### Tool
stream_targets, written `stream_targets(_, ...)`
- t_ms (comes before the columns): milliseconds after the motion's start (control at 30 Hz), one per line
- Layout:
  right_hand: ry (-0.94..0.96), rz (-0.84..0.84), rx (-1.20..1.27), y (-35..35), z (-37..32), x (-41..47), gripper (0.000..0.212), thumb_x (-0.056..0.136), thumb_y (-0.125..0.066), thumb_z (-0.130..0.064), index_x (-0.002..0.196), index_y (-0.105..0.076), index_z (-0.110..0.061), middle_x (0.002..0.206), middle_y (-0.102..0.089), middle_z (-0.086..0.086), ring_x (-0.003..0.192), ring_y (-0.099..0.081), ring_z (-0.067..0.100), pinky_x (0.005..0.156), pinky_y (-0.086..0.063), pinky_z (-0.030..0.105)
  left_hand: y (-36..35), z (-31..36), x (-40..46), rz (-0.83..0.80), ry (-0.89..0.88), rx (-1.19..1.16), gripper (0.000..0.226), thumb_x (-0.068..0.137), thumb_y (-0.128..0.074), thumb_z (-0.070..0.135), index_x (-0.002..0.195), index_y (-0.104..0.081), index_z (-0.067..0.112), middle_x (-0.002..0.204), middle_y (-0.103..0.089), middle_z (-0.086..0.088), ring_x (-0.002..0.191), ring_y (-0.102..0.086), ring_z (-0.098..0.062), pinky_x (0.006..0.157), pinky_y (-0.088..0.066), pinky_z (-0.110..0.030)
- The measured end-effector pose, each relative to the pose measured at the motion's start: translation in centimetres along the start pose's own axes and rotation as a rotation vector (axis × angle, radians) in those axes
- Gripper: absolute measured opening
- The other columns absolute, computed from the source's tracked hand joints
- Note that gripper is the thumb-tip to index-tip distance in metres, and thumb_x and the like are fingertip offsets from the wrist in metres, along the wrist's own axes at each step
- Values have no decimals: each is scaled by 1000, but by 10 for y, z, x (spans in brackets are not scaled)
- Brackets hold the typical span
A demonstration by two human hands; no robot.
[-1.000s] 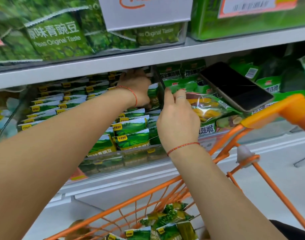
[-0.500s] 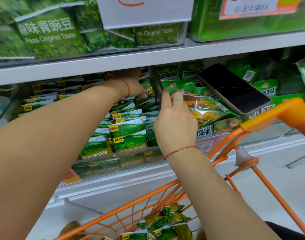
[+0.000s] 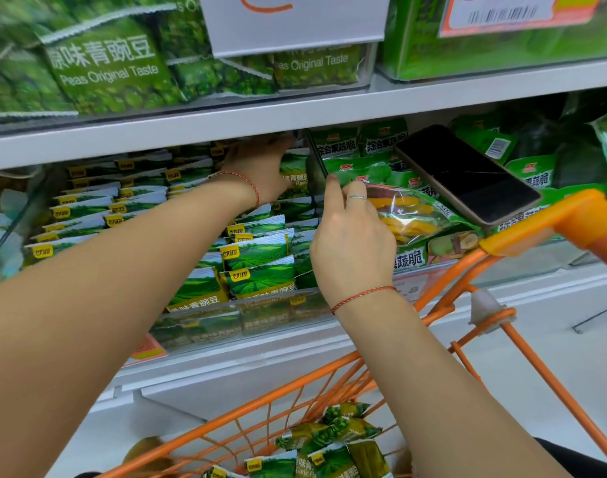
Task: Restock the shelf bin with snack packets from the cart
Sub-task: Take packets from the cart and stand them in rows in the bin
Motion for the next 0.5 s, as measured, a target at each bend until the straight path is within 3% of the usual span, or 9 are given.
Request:
stream_targets(100,6,-3,-14,-1,0,-1,51,63,-70,-2,113,-64,2,94,-64,19,60,-60,28,43,-31,23,-1,3,-3,-36,5,73,72,92,-47,16,153,-10,21,160,-7,-2,147,-6,-25,119,-6,-44)
stream_targets(233,11,1,-23,1,-1,0,52,60,-73,-2,112,-65,1,94,-64,19,59,-60,27,44,-30,22,-7,0,1,-64,41,143,69,96,-43,21,153,-4,22,161,-2,-2,147,-1,-24,118,-3,-46)
stream_targets(367,16,-14,-24,1,-2,1,50,64,-69,-2,114,-64,3,96,-64,20,62,-62,28,45,-28,22,-12,-5,5,-197,98,150,66,98,-39,29,152,-1,29,160,9,0,147,9,-22,118,4,-47)
stream_targets(433,20,-56,-46,7,-1,2,52,78,-54,-1,130,-50,5,117,-57,23,82,-63,31,53,-31,27,-7,-2,2,-181,93,80,65,97,-40,31,152,-5,33,161,6,2,147,7,-22,118,3,-46)
stream_targets(500,60,-166,-72,6,-1,1,57,91,-38,-3,146,-23,-2,141,-36,20,110,-53,30,67,-40,33,5,2,-9,-41,67,3,61,98,-41,33,152,-12,31,161,-5,1,147,-4,-24,119,-5,-44)
Point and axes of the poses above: each hand's wrist, its own x-axis towards the middle knuckle, its own y-axis out of the back of the hand, z = x × y, the point moved 5 cm from there along x, towards the middle knuckle
